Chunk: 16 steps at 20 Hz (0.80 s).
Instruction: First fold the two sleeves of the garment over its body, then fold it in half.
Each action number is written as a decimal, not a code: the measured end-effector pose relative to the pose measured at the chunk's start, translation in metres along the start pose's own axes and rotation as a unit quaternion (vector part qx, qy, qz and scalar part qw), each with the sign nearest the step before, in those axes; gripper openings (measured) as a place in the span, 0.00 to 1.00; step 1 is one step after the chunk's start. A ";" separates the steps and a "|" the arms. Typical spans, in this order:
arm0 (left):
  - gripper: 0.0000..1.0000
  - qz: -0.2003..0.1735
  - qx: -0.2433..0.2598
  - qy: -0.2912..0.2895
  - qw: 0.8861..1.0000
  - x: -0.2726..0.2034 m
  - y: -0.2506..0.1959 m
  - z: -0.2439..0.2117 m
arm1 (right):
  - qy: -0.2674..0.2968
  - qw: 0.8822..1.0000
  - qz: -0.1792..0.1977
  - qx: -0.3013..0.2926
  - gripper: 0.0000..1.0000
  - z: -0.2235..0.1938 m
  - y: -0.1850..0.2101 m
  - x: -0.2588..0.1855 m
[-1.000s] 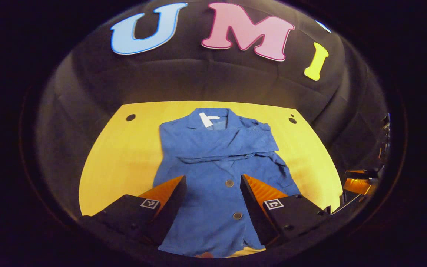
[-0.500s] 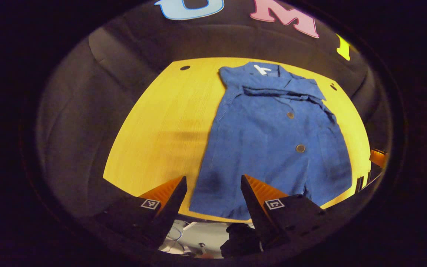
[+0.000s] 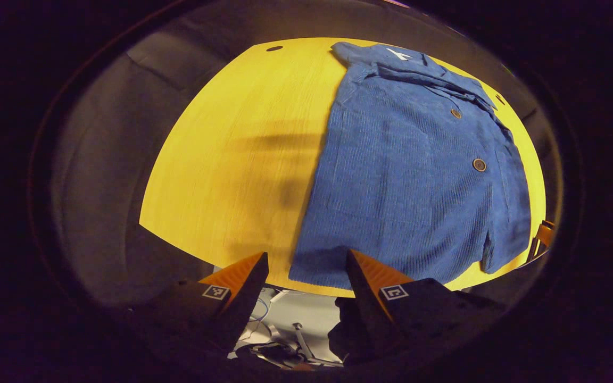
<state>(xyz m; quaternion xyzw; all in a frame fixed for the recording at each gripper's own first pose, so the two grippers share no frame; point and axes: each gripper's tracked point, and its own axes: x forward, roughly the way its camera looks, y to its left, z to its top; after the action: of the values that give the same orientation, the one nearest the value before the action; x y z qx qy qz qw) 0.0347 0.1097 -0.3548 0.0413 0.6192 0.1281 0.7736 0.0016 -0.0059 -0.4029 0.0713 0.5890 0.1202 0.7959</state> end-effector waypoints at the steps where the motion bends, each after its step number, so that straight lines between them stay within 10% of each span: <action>1: 0.85 -0.003 0.001 0.006 1.000 0.003 0.000 -0.002 | 0.003 1.000 -0.003 -0.001 0.99 -0.002 -0.001 0.002; 16: 0.84 -0.040 0.048 0.015 0.998 0.017 -0.018 -0.003 | 0.061 0.995 -0.075 0.004 0.99 -0.037 -0.030 0.053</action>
<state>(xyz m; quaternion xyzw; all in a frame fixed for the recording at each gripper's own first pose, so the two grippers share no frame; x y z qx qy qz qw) 0.0375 0.0963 -0.3760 0.0518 0.6375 0.0676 0.7657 -0.0163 -0.0209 -0.4701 0.0220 0.6408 0.0618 0.7649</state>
